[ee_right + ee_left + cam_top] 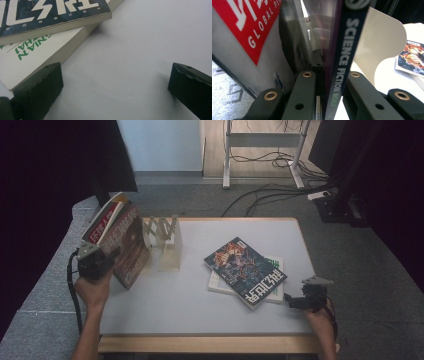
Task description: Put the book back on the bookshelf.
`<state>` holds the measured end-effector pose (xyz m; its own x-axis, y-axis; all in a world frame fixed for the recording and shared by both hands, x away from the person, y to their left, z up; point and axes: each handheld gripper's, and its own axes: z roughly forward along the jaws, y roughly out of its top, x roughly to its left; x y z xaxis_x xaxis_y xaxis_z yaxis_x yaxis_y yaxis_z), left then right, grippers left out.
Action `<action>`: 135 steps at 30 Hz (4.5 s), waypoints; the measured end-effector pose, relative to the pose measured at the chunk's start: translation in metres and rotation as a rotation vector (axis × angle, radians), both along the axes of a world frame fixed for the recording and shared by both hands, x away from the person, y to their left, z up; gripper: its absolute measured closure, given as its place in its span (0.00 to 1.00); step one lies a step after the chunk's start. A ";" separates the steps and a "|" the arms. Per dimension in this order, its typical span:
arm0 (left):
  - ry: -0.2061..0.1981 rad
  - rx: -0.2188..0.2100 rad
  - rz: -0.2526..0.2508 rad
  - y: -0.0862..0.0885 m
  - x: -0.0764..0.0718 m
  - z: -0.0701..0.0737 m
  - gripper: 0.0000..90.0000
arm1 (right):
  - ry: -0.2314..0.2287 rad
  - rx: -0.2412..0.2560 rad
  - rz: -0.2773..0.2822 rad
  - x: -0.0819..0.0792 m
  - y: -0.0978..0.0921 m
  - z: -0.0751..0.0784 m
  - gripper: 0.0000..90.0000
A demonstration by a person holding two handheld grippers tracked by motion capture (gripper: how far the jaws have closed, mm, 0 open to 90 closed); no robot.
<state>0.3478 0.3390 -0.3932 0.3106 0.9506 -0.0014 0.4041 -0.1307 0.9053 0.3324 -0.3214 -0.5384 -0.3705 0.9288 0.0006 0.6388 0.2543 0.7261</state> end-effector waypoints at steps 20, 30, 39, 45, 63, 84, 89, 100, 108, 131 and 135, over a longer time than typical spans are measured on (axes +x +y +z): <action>0.036 -0.035 -0.092 -0.006 -0.063 0.025 0.94 | 0.000 0.001 0.000 0.000 0.000 0.000 0.00; 0.052 -0.042 -0.155 -0.022 -0.062 0.036 0.94 | 0.000 0.001 0.000 0.000 0.000 0.000 0.00; 0.072 -0.021 -0.137 -0.022 -0.037 0.035 0.94 | 0.000 0.001 0.000 0.000 0.000 0.000 0.00; 0.083 -0.032 -0.105 -0.011 -0.026 0.033 0.94 | 0.000 0.001 0.001 0.000 0.000 0.000 0.00; 0.071 -0.036 -0.083 -0.028 0.000 0.040 0.94 | 0.001 0.002 0.000 0.000 0.000 0.000 0.00; 0.011 0.016 -0.013 -0.049 0.036 0.020 0.94 | 0.001 0.004 0.001 0.000 0.000 0.000 0.00; 0.032 0.030 -0.032 -0.043 0.033 0.017 0.93 | 0.001 0.003 0.001 0.000 0.000 0.000 0.00; 0.087 0.041 -0.049 -0.032 0.028 0.017 0.92 | 0.001 0.003 0.000 0.000 0.000 0.000 0.00; 0.090 0.033 -0.057 -0.030 0.027 0.036 0.87 | 0.001 0.003 0.000 0.000 0.000 0.000 0.00; 0.038 -0.008 -0.003 -0.035 0.041 0.035 0.93 | 0.002 0.004 -0.001 0.000 0.000 0.000 0.00; 0.031 0.006 0.001 -0.035 0.041 0.033 0.90 | 0.002 0.004 -0.001 0.000 0.000 0.000 0.00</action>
